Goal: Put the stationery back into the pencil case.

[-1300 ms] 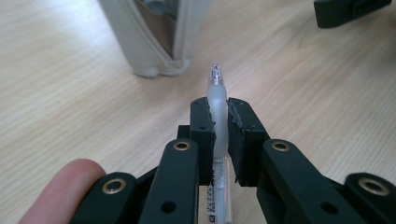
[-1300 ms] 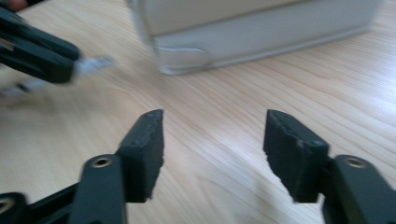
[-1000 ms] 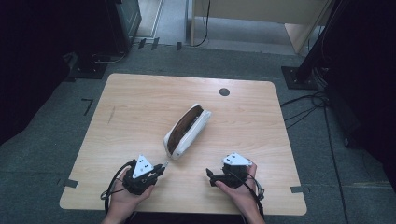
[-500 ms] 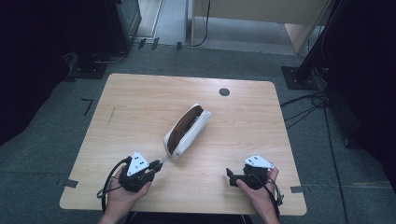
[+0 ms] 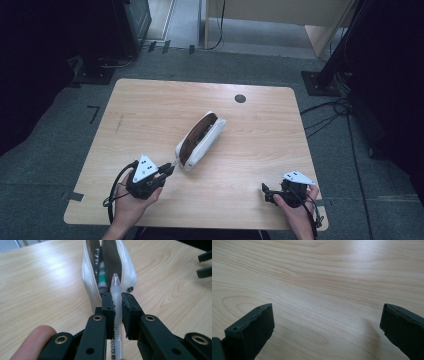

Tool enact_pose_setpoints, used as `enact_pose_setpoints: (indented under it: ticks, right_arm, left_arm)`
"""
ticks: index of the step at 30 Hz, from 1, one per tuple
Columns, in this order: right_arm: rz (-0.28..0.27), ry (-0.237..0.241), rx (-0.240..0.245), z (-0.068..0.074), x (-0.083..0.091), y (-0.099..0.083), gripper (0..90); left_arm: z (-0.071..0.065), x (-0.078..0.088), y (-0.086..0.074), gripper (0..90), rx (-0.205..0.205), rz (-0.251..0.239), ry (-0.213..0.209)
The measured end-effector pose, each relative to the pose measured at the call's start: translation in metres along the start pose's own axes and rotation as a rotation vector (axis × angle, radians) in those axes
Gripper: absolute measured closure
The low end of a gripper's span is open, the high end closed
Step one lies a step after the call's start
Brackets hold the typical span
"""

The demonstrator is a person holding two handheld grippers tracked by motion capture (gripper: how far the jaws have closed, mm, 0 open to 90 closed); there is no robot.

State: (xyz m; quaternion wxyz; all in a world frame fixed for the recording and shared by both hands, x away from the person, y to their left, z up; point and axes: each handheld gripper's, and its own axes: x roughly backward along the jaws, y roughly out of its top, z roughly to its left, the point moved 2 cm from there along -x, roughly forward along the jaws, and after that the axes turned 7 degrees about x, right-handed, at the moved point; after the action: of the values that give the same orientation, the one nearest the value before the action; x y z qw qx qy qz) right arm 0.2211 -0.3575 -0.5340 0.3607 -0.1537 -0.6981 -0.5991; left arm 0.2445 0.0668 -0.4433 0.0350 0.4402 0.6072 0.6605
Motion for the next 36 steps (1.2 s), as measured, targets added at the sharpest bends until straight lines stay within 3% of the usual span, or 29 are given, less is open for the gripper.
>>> enact_pose_setpoints:
  ticks: [10, 15, 21, 31, 36]
  right_arm:
    - [0.026, -0.016, -0.023, -0.011, 0.003, -0.009, 0.0]
    - [0.028, -0.032, 0.022, -0.009, 0.001, -0.010, 0.0]
    - [0.025, -0.034, 0.021, -0.008, 0.001, -0.010, 0.0]
    - [0.024, -0.035, 0.023, -0.008, 0.001, -0.010, 0.0]
    - [0.023, -0.034, 0.024, -0.008, 0.001, -0.010, 0.0]
  left_arm:
    - [0.004, -0.005, 0.019, 82.0, 0.039, -0.064, -0.020]
    - [0.005, -0.009, 0.030, 82.0, 0.041, -0.084, -0.027]
    - [0.005, -0.018, 0.043, 82.1, 0.056, -0.116, -0.048]
    - [0.013, -0.033, 0.060, 82.1, 0.152, -0.189, -0.095]
    - [0.014, -0.046, 0.065, 82.0, 0.178, -0.226, -0.119]
